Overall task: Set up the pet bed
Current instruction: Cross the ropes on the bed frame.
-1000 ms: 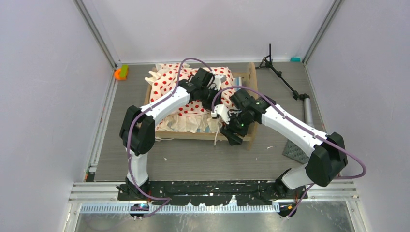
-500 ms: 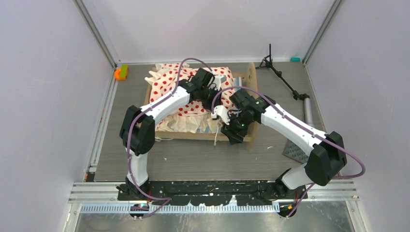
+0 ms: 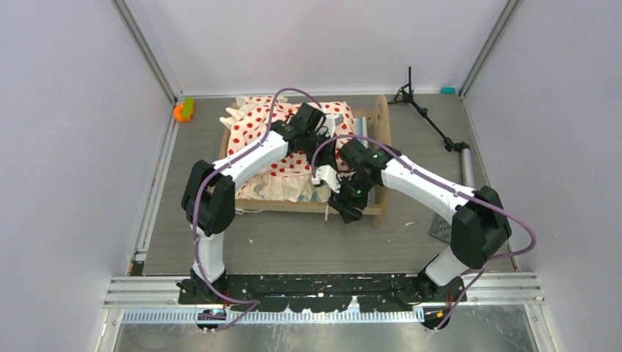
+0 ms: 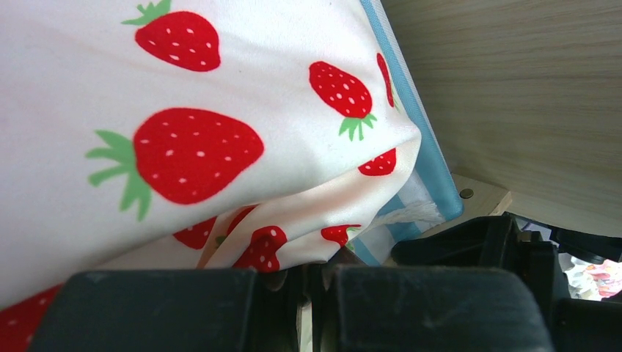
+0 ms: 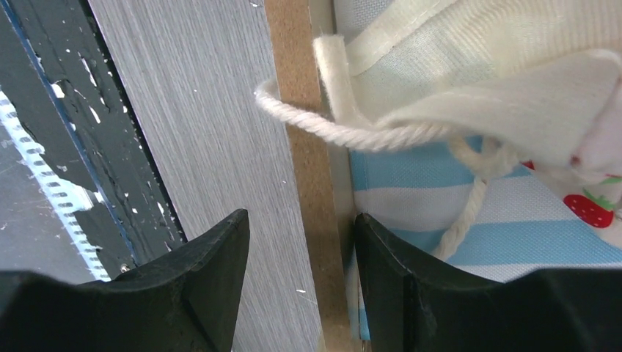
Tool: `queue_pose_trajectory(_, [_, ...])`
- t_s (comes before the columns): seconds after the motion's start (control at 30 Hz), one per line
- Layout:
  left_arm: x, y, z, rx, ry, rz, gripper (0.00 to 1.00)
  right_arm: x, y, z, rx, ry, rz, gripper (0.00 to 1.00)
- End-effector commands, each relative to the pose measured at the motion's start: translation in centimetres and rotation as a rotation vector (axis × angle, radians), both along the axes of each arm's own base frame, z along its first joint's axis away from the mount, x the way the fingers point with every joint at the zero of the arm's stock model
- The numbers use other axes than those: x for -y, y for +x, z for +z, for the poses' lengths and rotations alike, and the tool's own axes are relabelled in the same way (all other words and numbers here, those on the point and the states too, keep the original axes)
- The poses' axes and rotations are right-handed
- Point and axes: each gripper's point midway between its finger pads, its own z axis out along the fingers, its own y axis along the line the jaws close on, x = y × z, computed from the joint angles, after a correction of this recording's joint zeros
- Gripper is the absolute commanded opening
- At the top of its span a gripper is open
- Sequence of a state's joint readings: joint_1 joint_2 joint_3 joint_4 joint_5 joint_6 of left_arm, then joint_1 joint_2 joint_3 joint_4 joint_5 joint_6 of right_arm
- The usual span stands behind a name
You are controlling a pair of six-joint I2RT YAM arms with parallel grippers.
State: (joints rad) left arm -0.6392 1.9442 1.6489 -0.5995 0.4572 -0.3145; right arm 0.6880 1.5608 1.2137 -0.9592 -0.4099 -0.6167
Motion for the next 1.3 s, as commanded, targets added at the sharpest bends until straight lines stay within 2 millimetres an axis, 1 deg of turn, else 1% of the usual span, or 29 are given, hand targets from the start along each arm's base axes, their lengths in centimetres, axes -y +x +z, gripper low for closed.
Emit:
queue_pose_trajectory(0.0, [0.5,1.1,2.2,0.043,-0.048,0.004,0.0,0.1,-3.0,-1.2,-0.134,-0.055,0.009,0.59])
queue_pose_trajectory(0.2, [0.5,1.0,2.1,0.043,-0.047,0.002,0.0,-0.5,-2.6,-1.9,-0.125,-0.058,0.013,0.61])
queue_pose_trajectory(0.3, [0.4,1.0,2.0,0.04,-0.042,0.002,0.0,-0.5,-2.3,-2.8,-0.121,-0.087,0.01,0.62])
queue_pose_trajectory(0.43, [0.3,0.9,2.0,0.041,-0.042,0.002,0.0,-0.1,-2.0,-4.4,-0.119,-0.143,0.009,0.62])
queue_pose_trajectory(0.5, [0.2,0.8,1.9,0.039,-0.039,0.001,0.0,-0.4,-1.7,-4.5,-0.097,-0.123,0.007,0.62])
queue_pose_trajectory(0.57, [0.2,0.8,1.9,0.04,-0.038,-0.001,0.0,-1.0,-1.0,-3.7,-0.05,-0.08,-0.004,0.64])
queue_pose_trajectory(0.63, [0.2,0.8,1.9,0.038,-0.038,-0.001,0.0,-1.7,-0.3,-2.5,0.001,-0.027,-0.011,0.65])
queue_pose_trajectory(0.7, [0.2,0.7,1.9,0.036,-0.04,-0.003,0.0,-2.5,0.0,-0.7,0.042,0.038,-0.007,0.66])
queue_pose_trajectory(0.83, [0.2,0.7,1.9,0.034,-0.039,-0.003,0.0,-4.0,0.3,3.6,0.102,0.18,0.001,0.68])
queue_pose_trajectory(0.9, [0.2,0.6,2.0,0.033,-0.04,-0.003,0.0,-4.2,0.3,5.1,0.118,0.209,0.0,0.68])
queue_pose_trajectory(1.0, [0.1,0.5,2.1,0.034,-0.041,-0.003,0.0,-3.9,0.4,6.9,0.146,0.219,-0.004,0.69])
queue_pose_trajectory(1.13, [0.0,0.5,2.1,0.037,-0.036,-0.002,0.0,-2.8,0.8,8.0,0.189,0.202,-0.038,0.71])
queue_pose_trajectory(1.2, [0.0,0.5,2.0,0.035,-0.034,-0.001,0.0,-2.2,0.7,7.8,0.191,0.174,-0.047,0.71])
queue_pose_trajectory(1.27, [0.1,0.5,1.8,0.031,-0.034,-0.001,0.0,-1.7,0.7,7.0,0.187,0.146,-0.055,0.72])
